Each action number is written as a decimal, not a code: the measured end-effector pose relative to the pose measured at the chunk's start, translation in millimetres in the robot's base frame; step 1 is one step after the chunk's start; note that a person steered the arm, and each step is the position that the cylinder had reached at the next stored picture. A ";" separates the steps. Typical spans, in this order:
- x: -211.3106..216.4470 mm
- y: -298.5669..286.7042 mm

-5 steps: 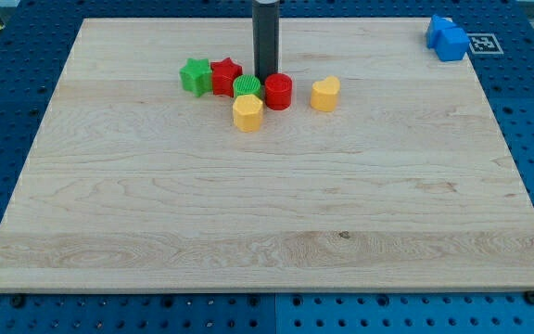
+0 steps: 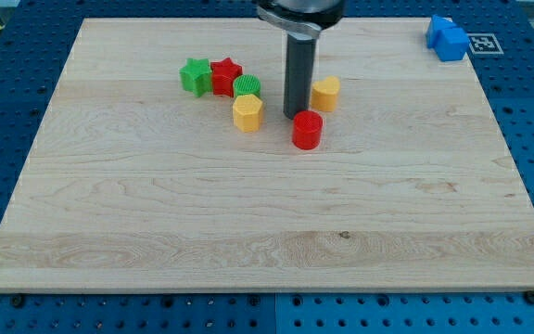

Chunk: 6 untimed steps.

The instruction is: Move the red circle to the bottom of the yellow heart

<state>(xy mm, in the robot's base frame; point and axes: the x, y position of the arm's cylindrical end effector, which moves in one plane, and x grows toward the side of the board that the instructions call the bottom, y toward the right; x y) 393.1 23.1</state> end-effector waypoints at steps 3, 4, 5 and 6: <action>58.5 -8.3; 64.1 -5.0; 50.9 -4.7; 48.2 12.1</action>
